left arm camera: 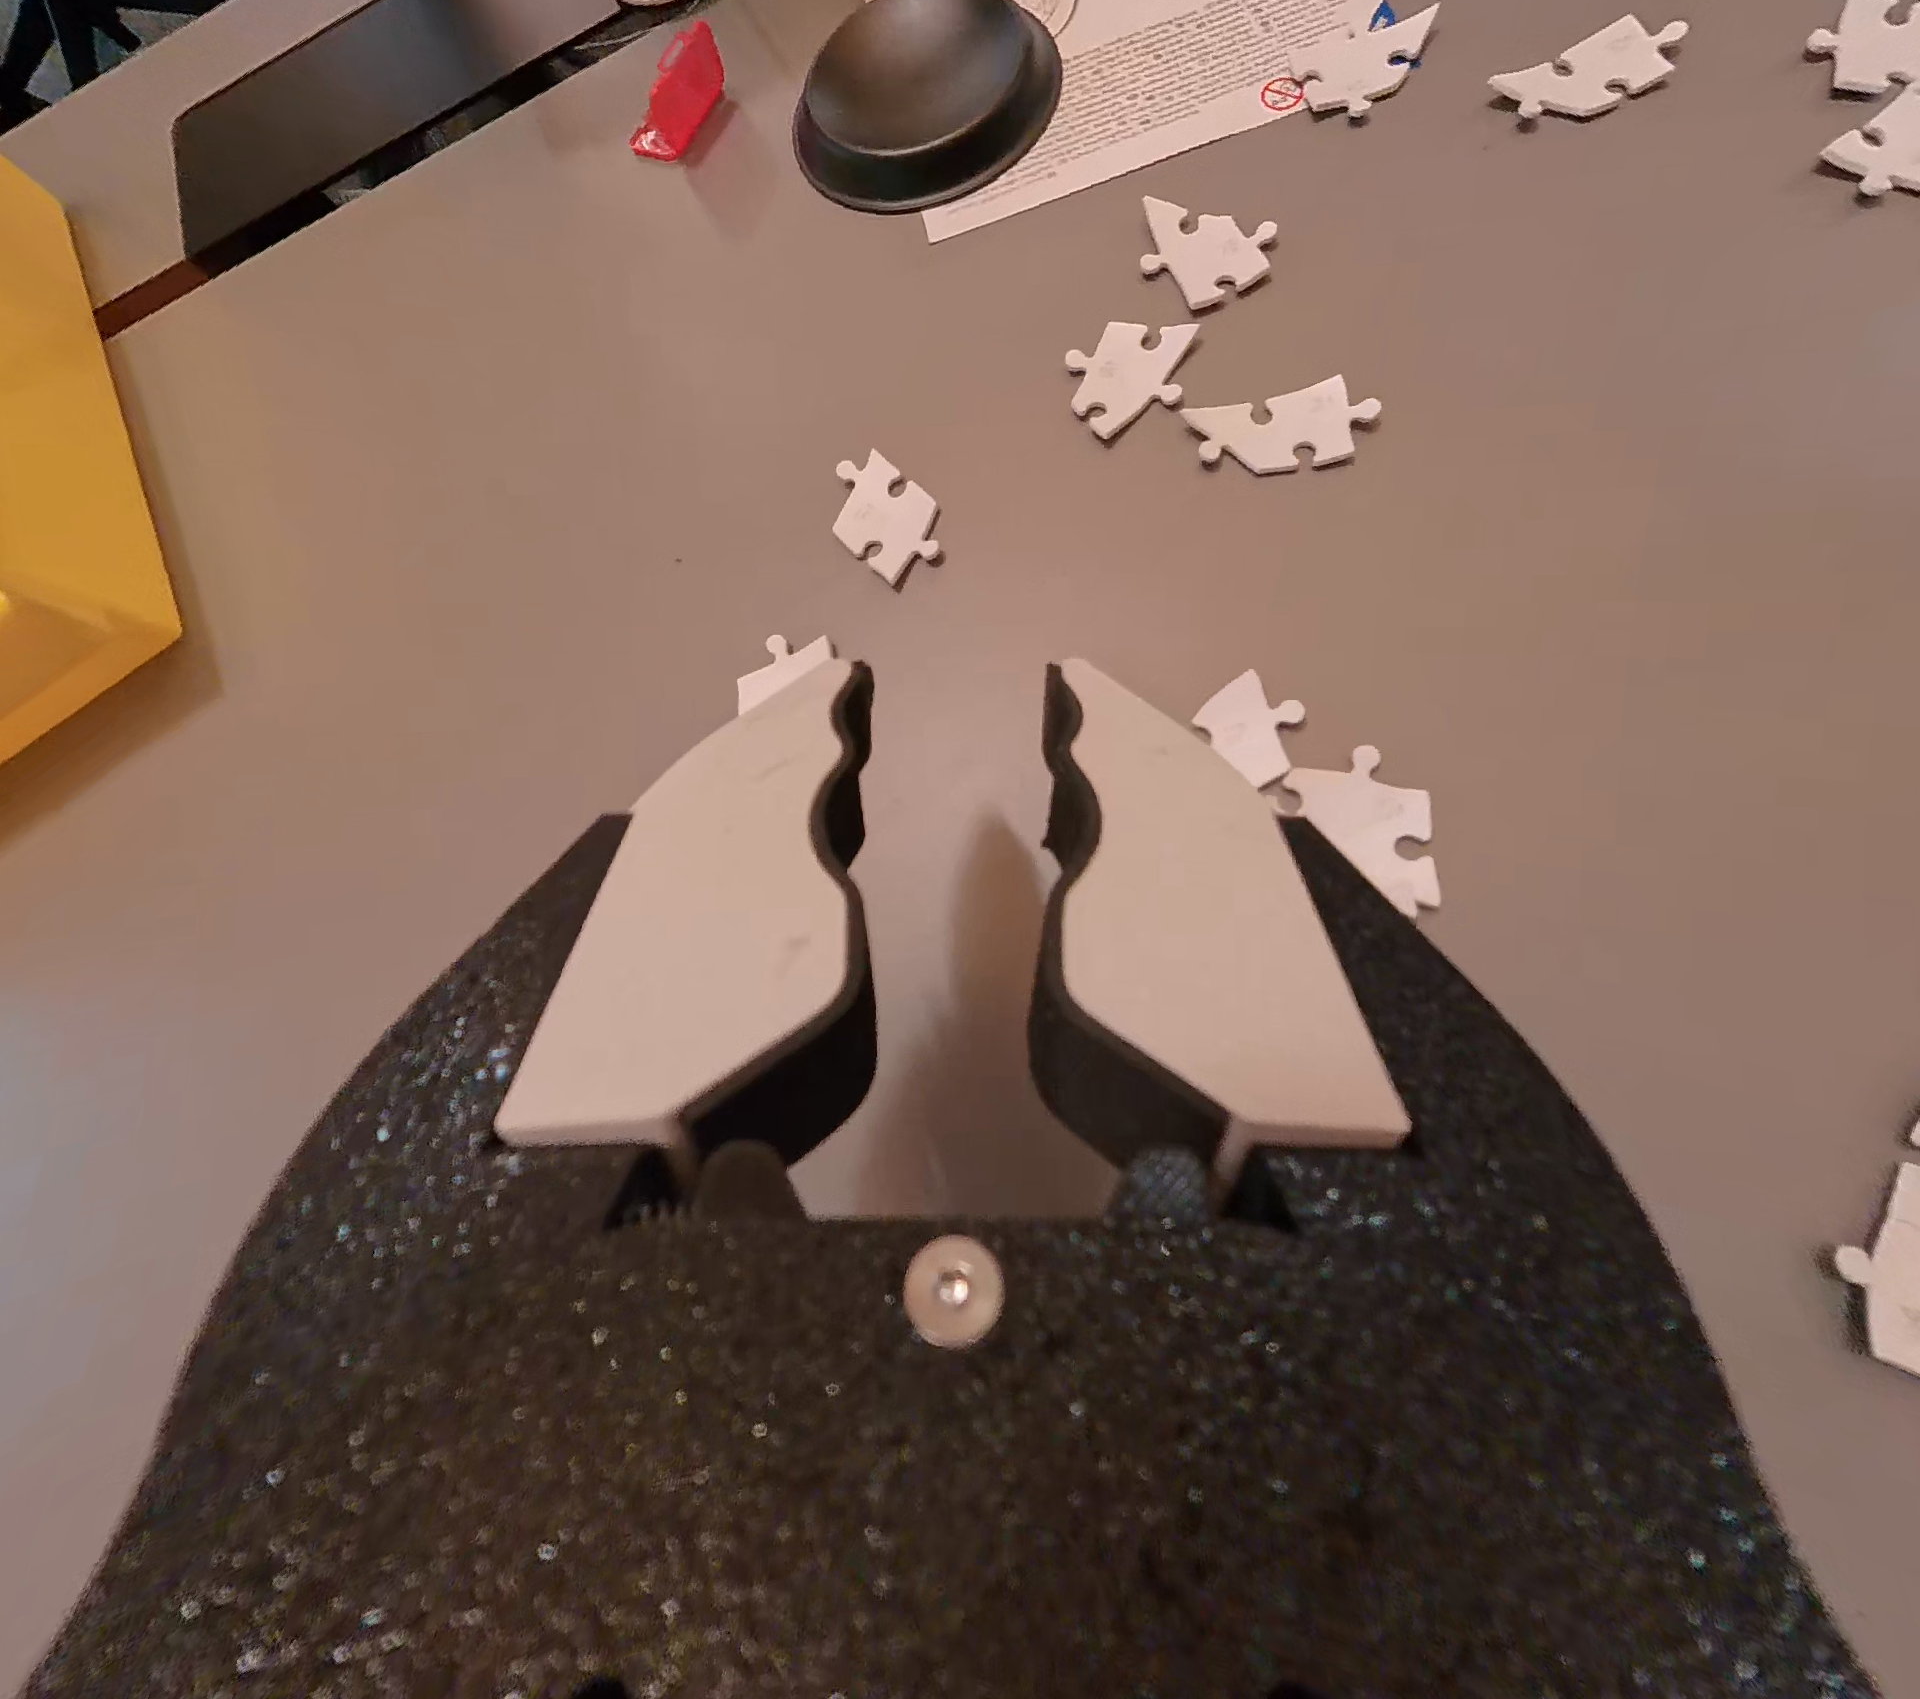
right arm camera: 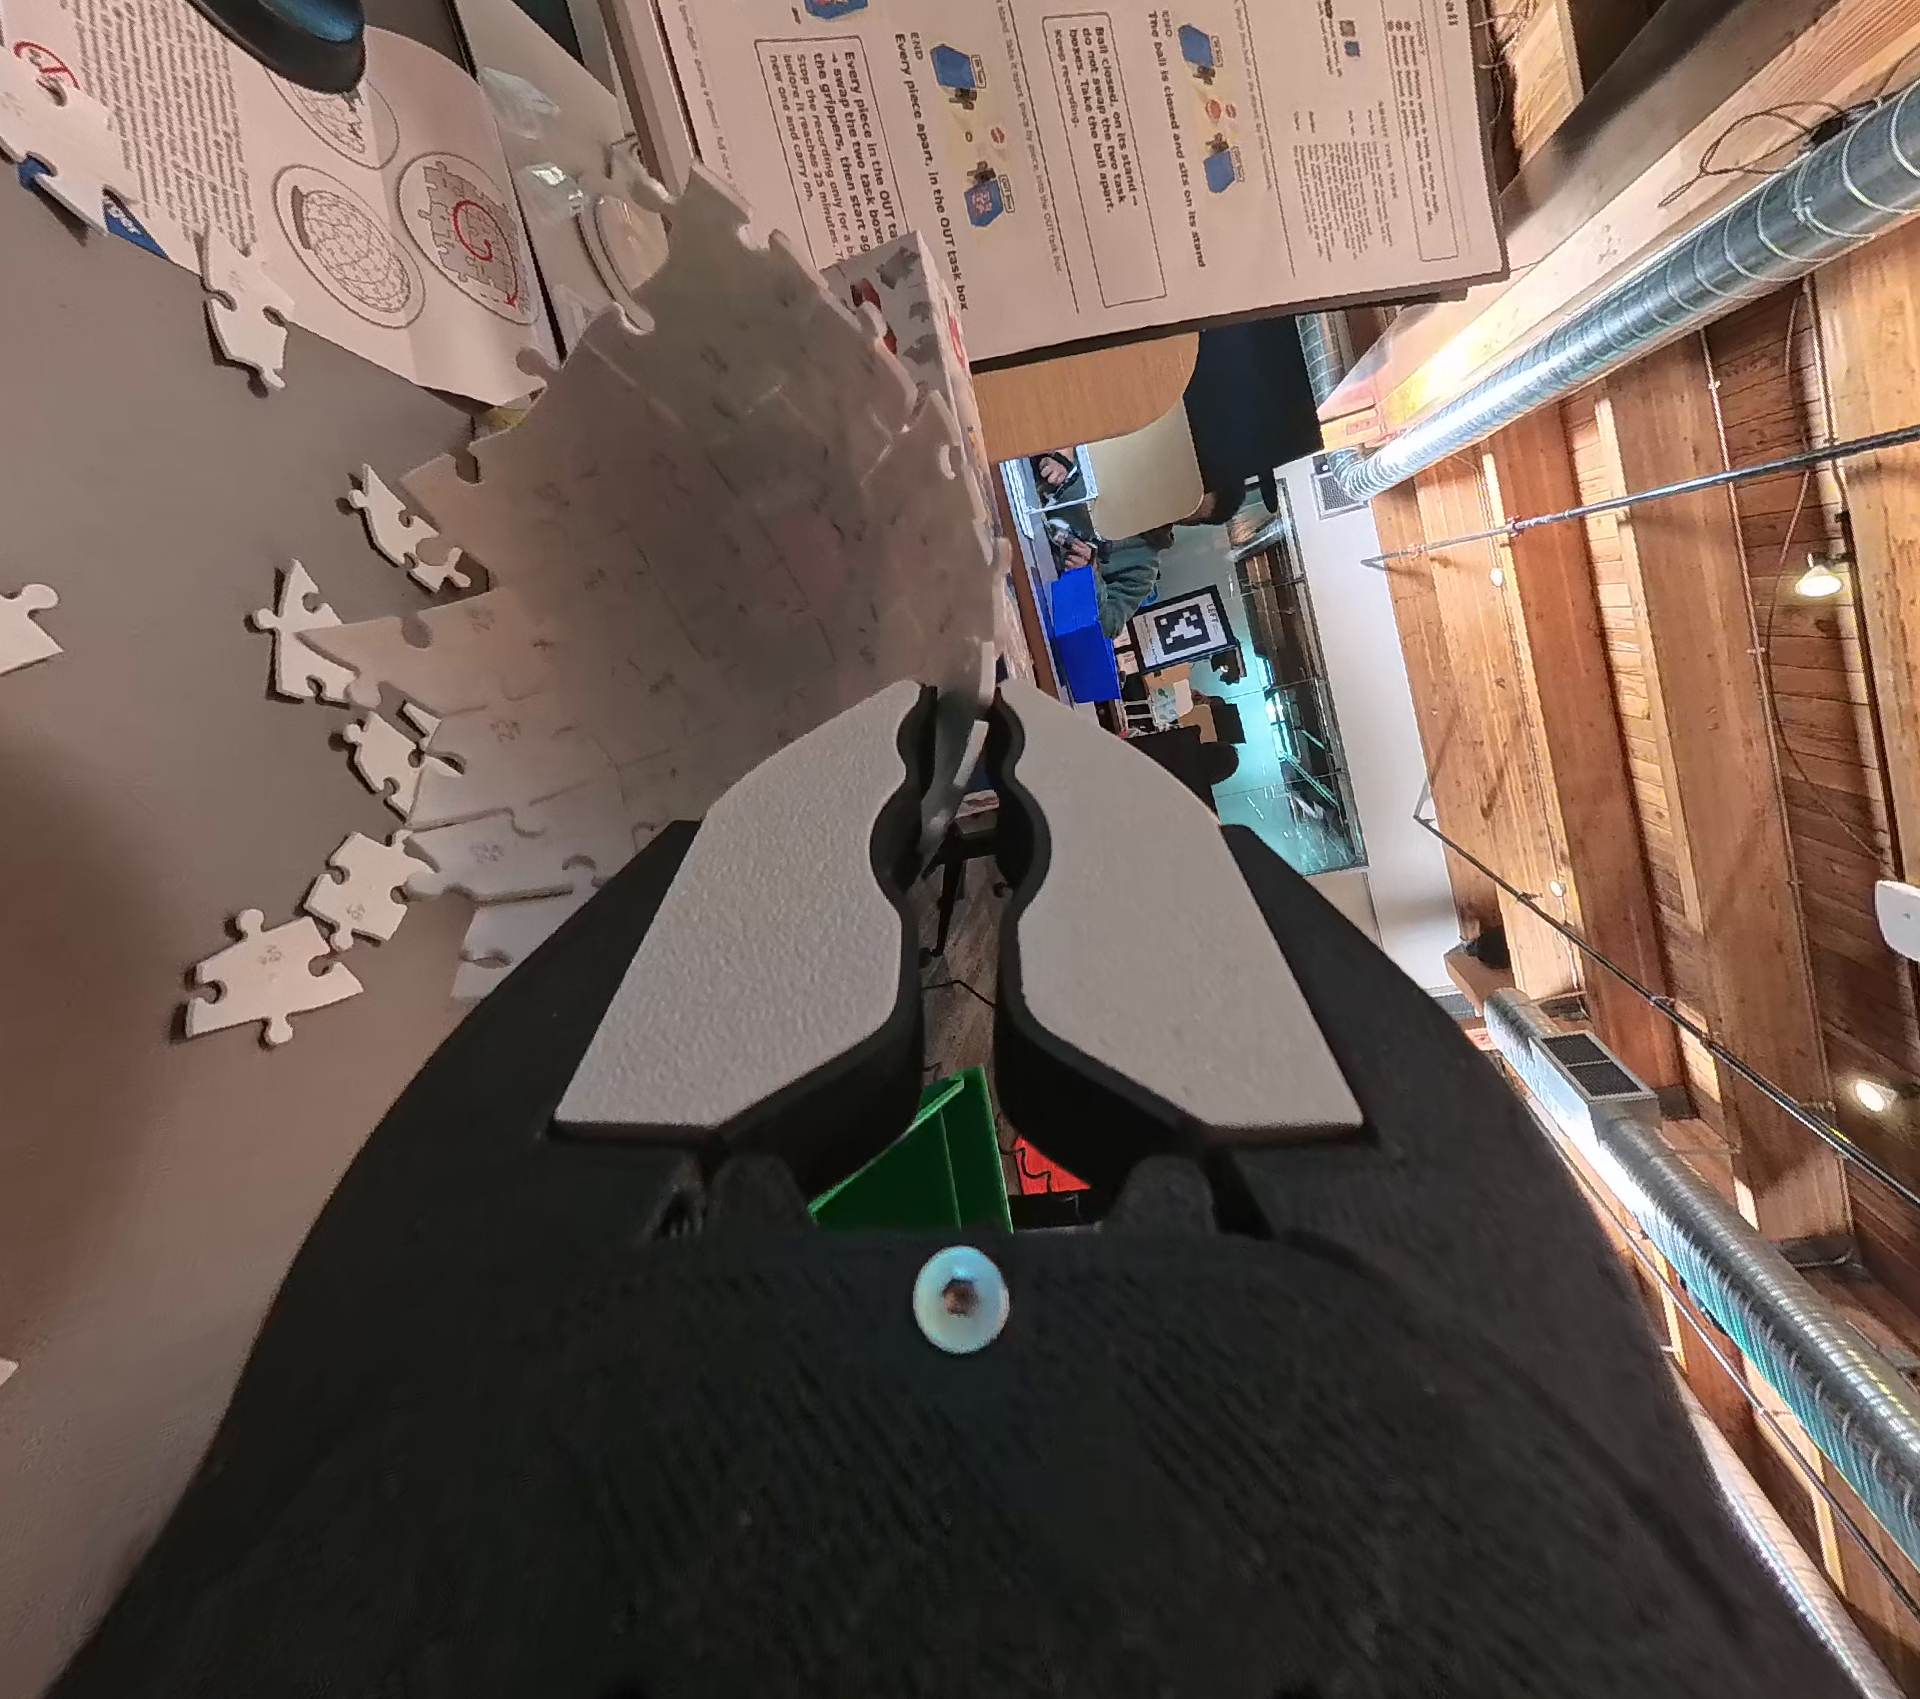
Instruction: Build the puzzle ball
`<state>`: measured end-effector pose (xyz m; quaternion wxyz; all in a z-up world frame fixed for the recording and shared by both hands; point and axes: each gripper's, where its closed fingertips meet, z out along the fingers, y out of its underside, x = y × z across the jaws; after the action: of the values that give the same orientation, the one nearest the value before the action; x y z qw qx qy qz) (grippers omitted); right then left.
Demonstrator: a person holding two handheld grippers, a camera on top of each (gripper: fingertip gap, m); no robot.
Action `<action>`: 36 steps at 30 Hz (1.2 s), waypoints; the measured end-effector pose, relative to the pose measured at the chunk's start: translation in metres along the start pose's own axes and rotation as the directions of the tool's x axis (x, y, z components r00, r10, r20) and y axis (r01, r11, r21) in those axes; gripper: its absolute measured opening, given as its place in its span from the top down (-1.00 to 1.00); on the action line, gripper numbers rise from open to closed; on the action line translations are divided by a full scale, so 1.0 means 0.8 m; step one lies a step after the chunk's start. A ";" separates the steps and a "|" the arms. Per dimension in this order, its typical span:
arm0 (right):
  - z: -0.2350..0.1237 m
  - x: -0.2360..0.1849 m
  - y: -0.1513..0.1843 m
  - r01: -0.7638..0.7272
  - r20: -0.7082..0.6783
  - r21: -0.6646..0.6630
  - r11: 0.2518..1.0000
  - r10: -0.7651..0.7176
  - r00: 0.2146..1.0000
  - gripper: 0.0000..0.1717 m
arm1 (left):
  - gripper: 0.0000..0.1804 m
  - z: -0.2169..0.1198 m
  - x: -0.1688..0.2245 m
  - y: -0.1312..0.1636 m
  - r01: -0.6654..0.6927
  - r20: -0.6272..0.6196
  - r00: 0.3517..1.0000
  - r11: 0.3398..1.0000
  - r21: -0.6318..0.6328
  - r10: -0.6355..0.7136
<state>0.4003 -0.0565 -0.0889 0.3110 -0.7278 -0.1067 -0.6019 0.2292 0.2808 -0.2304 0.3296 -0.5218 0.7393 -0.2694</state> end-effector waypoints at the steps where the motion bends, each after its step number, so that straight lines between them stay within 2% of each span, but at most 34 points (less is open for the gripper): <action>1: -0.001 0.000 0.000 -0.001 -0.001 0.000 1.000 0.001 1.000 0.90 | 0.66 -0.001 -0.002 0.001 0.000 0.005 1.000 1.000 -0.003 0.000; 8: 0.000 0.000 0.002 -0.002 0.001 -0.003 1.000 0.002 1.000 0.90 | 0.67 -0.006 -0.014 0.003 0.019 0.030 0.999 1.000 -0.009 -0.019; 11: -0.001 0.000 0.001 -0.003 -0.001 -0.001 1.000 0.003 1.000 0.90 | 0.67 -0.010 -0.002 -0.005 0.021 -0.014 1.000 1.000 0.015 -0.021; 14: -0.001 0.001 0.002 -0.003 -0.002 -0.003 1.000 0.003 1.000 0.90 | 0.63 -0.012 0.038 -0.024 -0.019 -0.117 0.993 0.998 0.063 0.026; 16: -0.001 0.001 0.002 -0.001 -0.001 -0.004 1.000 0.001 1.000 0.90 | 0.59 -0.011 0.088 -0.039 -0.044 -0.233 0.970 0.994 0.099 0.066; 20: -0.001 0.000 0.001 -0.001 0.001 -0.002 1.000 0.001 1.000 0.90 | 0.55 -0.002 0.222 -0.051 -0.162 -0.468 0.862 0.980 0.115 0.197; 23: 0.000 0.000 0.000 -0.001 0.002 0.002 1.000 0.001 1.000 0.91 | 0.52 0.016 0.290 -0.039 -0.349 -0.524 0.777 0.931 0.101 0.348; 25: -0.001 0.000 -0.002 -0.002 0.001 0.007 1.000 0.002 1.000 0.91 | 0.51 0.027 0.316 -0.037 -0.415 -0.538 0.742 0.904 0.101 0.401; 30: -0.002 0.002 -0.004 -0.009 -0.003 0.016 1.000 0.009 1.000 0.91 | 0.45 0.031 0.361 -0.038 -0.417 -0.643 0.667 0.904 0.095 0.375; 33: -0.001 0.002 -0.004 -0.010 -0.001 0.018 1.000 0.010 1.000 0.90 | 0.45 0.036 0.371 -0.035 -0.415 -0.661 0.661 0.907 0.071 0.354; 36: -0.002 0.002 -0.005 -0.012 -0.001 0.021 1.000 0.012 1.000 0.91 | 0.58 0.039 0.374 -0.038 -0.412 -0.646 0.676 0.909 0.070 0.356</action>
<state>0.3977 -0.0547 -0.0863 0.3221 -0.7248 -0.1084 -0.5993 0.1997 -0.0141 -0.2895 0.0826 -0.2428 0.9098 -0.3264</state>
